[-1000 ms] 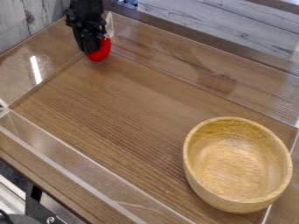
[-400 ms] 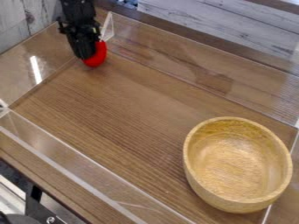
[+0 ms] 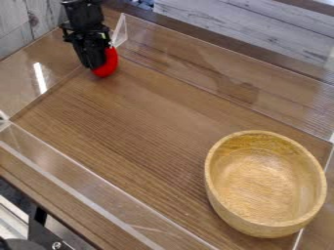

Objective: Move the red object to the left side of the table

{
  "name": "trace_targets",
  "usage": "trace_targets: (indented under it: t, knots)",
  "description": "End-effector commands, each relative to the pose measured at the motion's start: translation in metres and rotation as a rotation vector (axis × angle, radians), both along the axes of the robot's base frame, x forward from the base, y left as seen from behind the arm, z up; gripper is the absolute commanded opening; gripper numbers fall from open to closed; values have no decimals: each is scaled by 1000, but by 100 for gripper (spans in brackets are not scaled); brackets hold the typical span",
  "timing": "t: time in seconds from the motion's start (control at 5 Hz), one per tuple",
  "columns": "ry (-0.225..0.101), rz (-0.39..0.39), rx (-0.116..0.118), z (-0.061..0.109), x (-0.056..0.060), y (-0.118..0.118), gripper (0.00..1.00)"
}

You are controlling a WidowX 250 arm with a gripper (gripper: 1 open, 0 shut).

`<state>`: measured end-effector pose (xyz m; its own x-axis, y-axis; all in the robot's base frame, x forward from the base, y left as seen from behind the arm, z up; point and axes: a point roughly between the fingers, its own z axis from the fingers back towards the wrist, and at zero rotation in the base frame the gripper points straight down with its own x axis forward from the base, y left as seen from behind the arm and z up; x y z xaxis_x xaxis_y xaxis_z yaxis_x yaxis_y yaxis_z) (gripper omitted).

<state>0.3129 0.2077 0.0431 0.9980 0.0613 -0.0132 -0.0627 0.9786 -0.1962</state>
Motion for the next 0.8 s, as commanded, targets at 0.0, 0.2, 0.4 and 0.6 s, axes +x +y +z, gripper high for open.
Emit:
trace_targets:
  t: [0.0,0.2,0.4,0.6]
  knots:
    - [-58,44,25,22,2,1,0]
    - [-58,76,5,20,2,-4,0]
    - [-56,96,-19,22,-5,-1,100]
    - [-58,117,-43,24,-11,3,100]
